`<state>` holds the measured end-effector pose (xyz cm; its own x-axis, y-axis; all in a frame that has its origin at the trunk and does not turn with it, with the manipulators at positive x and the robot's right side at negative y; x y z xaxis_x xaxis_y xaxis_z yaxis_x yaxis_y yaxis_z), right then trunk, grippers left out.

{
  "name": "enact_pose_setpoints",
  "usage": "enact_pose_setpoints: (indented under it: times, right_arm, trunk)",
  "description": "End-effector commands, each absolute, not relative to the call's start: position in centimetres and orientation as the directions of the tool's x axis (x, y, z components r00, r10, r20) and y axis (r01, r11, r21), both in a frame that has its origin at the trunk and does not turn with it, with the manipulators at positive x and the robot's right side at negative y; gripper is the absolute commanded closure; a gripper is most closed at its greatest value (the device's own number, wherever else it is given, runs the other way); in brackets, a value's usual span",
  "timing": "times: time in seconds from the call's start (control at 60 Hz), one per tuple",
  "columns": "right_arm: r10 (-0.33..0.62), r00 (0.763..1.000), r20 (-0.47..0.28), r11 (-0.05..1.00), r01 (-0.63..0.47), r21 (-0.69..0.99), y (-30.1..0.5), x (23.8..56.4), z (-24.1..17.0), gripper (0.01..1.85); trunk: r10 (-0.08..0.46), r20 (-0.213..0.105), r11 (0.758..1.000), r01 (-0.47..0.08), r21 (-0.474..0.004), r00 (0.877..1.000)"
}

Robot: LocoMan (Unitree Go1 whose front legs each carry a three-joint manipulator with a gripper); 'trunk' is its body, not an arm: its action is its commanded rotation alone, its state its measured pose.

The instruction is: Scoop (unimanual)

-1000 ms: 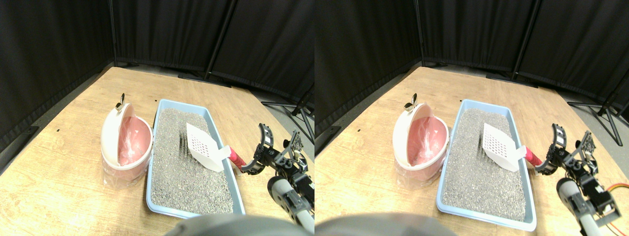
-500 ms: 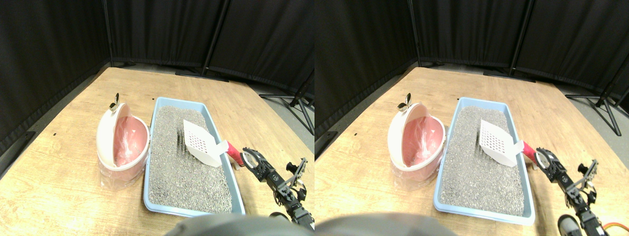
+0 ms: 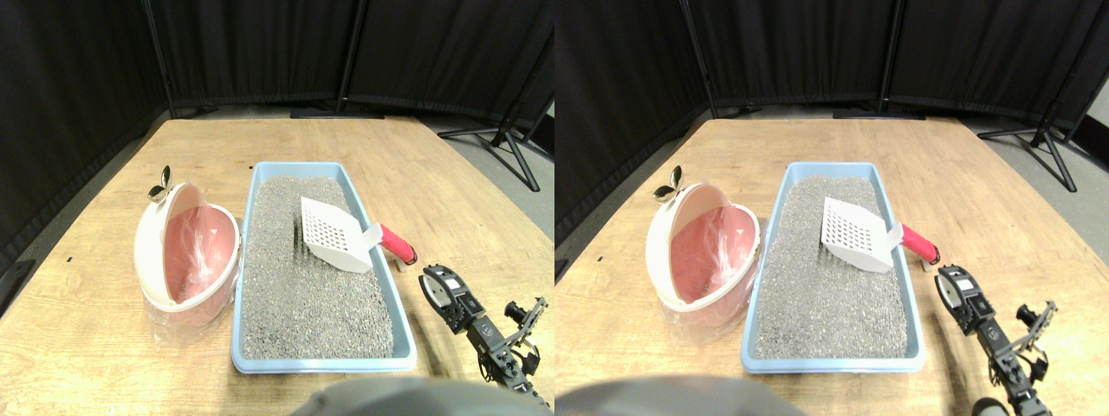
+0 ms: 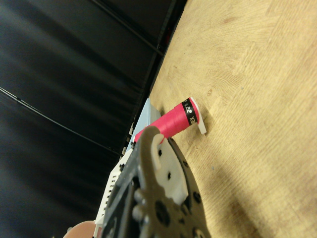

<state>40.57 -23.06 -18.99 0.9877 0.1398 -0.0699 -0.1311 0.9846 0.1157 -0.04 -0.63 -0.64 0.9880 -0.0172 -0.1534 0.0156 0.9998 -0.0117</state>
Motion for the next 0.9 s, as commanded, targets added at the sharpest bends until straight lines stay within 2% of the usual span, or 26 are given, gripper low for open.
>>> enact_pose_setpoints:
  times: [0.017,0.083,0.25,0.55,0.583,0.717,0.9]
  right_arm:
    - [0.139,0.990,0.026,0.987,-0.141,0.076,-22.9,40.5,-18.6,1.81]
    - [0.156,0.986,0.053,0.986,-0.159,0.053,-23.1,40.5,-18.9,1.81]
    - [0.133,0.989,0.062,0.990,-0.135,0.028,-23.3,40.1,-19.5,1.81]
    - [0.139,0.989,0.044,0.990,-0.139,-0.004,-23.2,40.4,-19.7,1.81]
    - [0.117,0.993,0.031,0.993,-0.117,0.001,-23.0,40.3,-19.6,1.81]
    - [0.149,0.988,0.043,0.989,-0.149,-0.003,-22.7,40.6,-19.7,1.81]
    - [0.145,0.988,0.043,0.989,-0.145,-0.005,-22.3,40.7,-19.7,1.81]
  trunk:
    - [-0.031,-0.147,0.999,0.026,-0.033,0.989]
    - [-0.043,-0.146,0.999,0.039,-0.029,0.988]
    - [-0.053,-0.147,0.998,0.049,-0.031,0.988]
    - [-0.046,-0.148,0.998,0.040,-0.042,0.988]
    - [-0.044,-0.147,0.998,0.038,-0.043,0.988]
    - [-0.043,-0.147,0.998,0.037,-0.044,0.988]
    - [-0.042,-0.151,0.998,0.036,-0.045,0.988]
